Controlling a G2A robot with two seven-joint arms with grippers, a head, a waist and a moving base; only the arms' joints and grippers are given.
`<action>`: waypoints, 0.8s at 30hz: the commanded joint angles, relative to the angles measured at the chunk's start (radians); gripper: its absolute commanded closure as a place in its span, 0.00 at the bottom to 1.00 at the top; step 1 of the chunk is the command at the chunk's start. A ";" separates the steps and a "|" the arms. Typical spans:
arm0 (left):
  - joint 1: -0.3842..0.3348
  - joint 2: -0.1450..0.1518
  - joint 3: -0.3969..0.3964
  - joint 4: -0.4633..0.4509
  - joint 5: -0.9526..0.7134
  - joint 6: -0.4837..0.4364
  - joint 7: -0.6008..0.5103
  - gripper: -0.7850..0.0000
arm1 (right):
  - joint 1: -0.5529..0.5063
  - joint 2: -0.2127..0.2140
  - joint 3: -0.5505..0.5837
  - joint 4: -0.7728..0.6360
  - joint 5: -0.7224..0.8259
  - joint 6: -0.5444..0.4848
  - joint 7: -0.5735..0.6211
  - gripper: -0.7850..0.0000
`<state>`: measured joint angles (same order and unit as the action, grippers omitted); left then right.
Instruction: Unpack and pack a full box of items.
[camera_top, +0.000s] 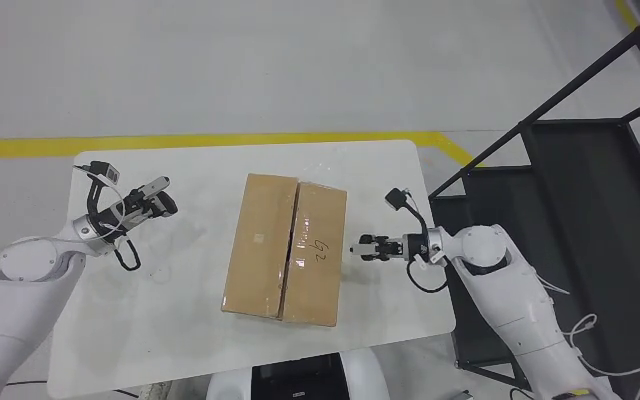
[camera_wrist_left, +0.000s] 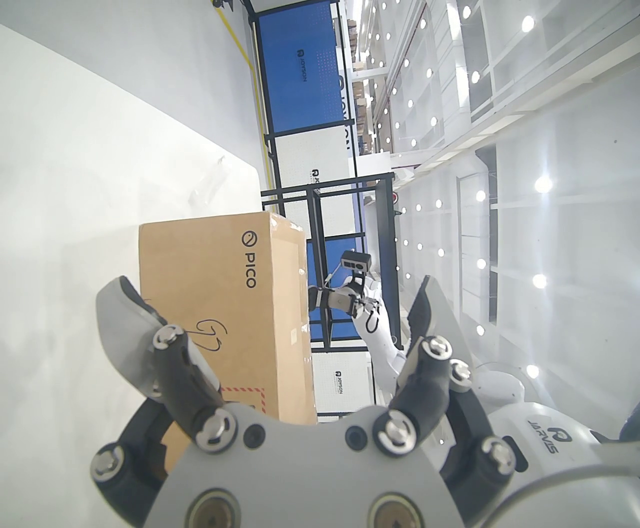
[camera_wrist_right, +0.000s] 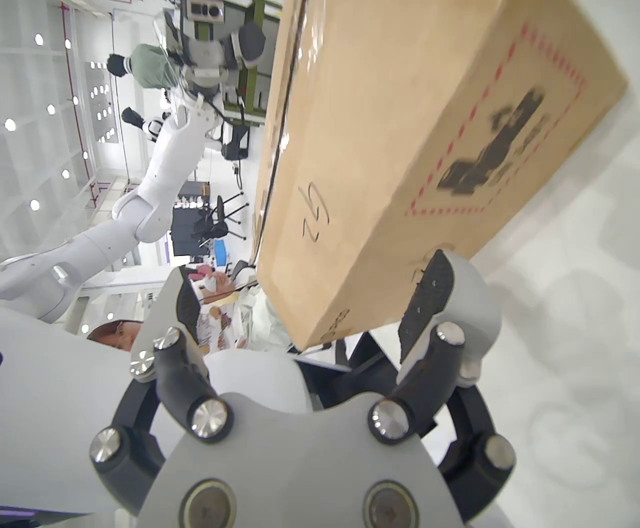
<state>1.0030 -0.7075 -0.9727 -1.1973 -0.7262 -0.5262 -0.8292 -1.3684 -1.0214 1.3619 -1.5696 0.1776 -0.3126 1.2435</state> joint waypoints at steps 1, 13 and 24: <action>0.000 0.000 0.000 0.000 0.000 0.000 0.000 0.00 | -0.020 0.006 0.007 -0.028 0.014 0.032 0.047 0.00; 0.000 0.000 0.000 0.000 0.000 0.000 0.000 0.00 | -0.093 0.007 -0.068 -0.154 -0.055 0.111 -0.062 0.00; 0.000 0.000 0.000 0.000 0.000 0.000 0.000 0.00 | -0.117 -0.008 -0.180 -0.235 0.051 0.173 -0.133 0.00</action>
<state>1.0030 -0.7075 -0.9728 -1.1973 -0.7261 -0.5261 -0.8292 -1.4933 -1.0274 1.1954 -1.8024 0.2160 -0.1397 1.1162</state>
